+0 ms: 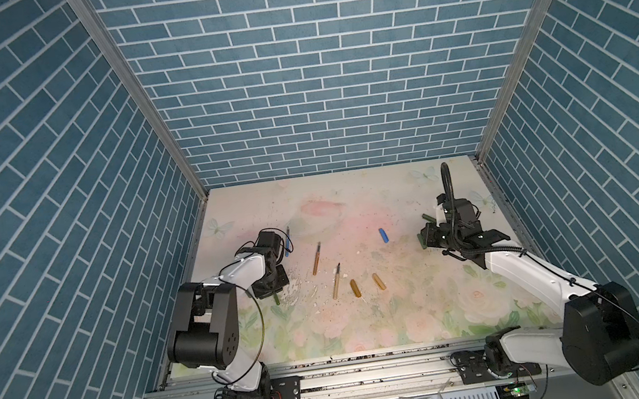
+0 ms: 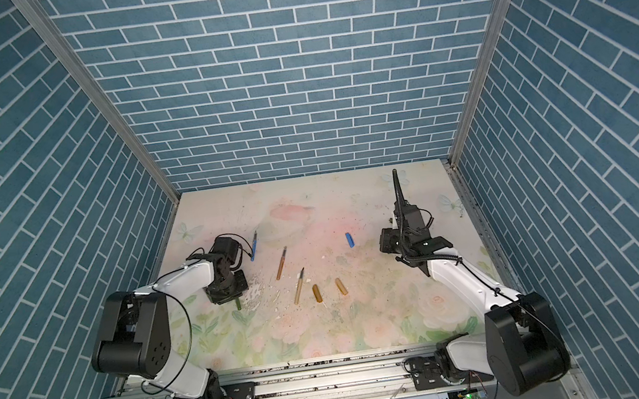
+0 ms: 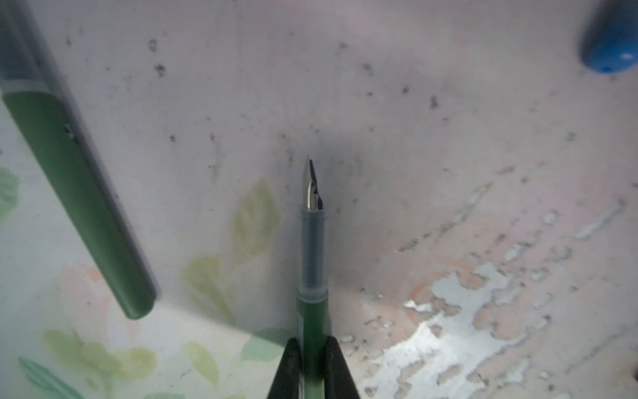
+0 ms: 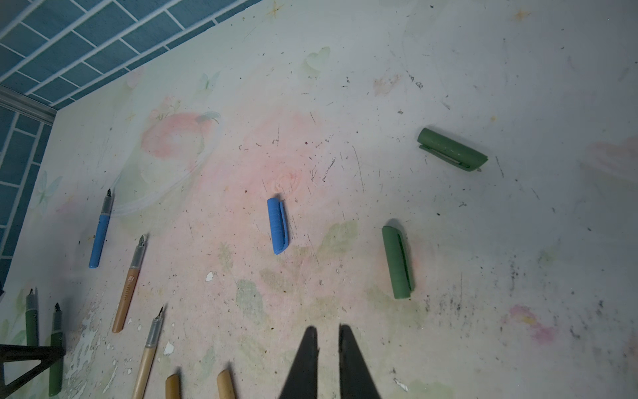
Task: Insert the pens into the pen caps
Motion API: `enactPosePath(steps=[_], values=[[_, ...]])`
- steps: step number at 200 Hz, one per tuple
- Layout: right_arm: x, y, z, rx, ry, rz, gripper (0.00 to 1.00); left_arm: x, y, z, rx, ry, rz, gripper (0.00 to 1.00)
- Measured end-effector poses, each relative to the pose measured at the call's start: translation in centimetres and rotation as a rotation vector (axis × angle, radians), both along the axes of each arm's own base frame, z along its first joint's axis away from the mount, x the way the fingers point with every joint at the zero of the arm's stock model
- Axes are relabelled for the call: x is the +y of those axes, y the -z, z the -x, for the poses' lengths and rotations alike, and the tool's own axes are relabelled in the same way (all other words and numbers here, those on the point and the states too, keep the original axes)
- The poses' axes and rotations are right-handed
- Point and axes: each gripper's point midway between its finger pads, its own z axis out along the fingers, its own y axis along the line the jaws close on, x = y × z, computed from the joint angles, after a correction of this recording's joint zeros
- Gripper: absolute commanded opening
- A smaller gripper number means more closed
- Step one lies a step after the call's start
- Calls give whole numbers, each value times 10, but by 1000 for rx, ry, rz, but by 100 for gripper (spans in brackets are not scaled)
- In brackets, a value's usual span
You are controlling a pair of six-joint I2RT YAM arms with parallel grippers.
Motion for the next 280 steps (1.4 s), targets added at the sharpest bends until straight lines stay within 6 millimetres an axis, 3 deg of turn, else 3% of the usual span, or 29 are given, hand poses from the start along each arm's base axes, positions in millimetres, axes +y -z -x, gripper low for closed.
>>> enactPosePath(steps=[24,38,52,85,110,142,164,200,249,280], values=[[0,0,0,-4,-1,-2,21,-23,-33,-6,-115,102,14,6],[1,0,0,-7,0,-11,34,-41,-63,-12,-212,177,32,6],[4,0,1,-3,-15,-26,38,-63,-96,-21,-314,260,58,6],[20,-5,7,12,-88,-93,38,-140,-177,-42,-532,510,166,6],[33,-18,15,3,-151,-152,40,-203,-211,-48,-629,695,276,5],[53,-63,38,-88,-264,-235,46,-258,-217,-44,-680,844,435,5],[70,-89,52,-145,-346,-278,48,-271,-212,-38,-694,888,515,5],[100,-104,69,-170,-449,-317,53,-284,-208,-27,-696,928,621,5],[127,-132,49,-233,-466,-399,53,-291,-228,-20,-745,948,704,5],[138,-134,37,-231,-458,-435,52,-292,-232,-18,-757,953,724,5]])
